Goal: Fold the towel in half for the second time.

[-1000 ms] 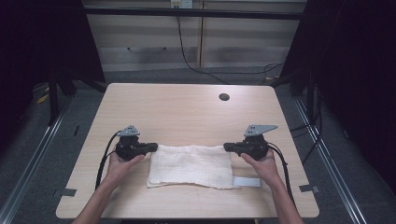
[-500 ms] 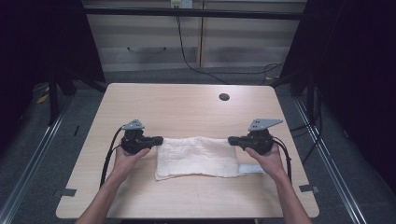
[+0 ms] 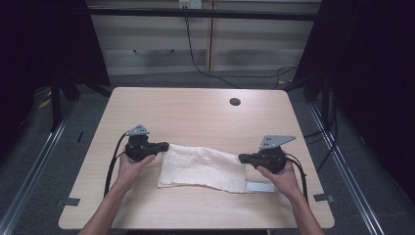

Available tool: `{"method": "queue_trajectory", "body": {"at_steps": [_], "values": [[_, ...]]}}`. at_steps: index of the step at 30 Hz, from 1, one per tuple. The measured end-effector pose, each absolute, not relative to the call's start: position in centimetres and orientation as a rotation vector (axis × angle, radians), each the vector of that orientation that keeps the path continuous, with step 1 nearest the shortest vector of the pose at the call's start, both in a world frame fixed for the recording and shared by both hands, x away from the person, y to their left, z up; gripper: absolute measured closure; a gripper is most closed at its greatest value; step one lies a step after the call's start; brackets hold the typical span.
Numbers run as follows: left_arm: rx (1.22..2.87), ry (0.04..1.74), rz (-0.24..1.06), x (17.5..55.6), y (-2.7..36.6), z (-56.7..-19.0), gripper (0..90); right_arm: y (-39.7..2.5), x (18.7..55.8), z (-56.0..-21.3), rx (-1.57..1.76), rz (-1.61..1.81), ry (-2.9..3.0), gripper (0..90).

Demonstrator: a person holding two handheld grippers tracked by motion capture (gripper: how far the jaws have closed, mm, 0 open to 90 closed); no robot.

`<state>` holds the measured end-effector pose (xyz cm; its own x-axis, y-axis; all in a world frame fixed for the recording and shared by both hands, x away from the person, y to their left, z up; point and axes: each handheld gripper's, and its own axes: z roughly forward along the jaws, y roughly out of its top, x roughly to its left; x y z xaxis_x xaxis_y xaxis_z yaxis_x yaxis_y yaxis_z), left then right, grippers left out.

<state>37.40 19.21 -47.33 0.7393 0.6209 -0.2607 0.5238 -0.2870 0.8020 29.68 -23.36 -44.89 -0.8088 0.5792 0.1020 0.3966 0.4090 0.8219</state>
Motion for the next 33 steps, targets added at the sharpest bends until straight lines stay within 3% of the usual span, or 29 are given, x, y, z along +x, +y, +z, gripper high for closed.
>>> {"method": "queue_trajectory", "body": {"at_steps": [33], "values": [[1.948,0.894,0.145,37.0,19.0,-47.5,86.3,-20.9,24.7,-49.2,0.855,1.21,2.674,88.7]]}}
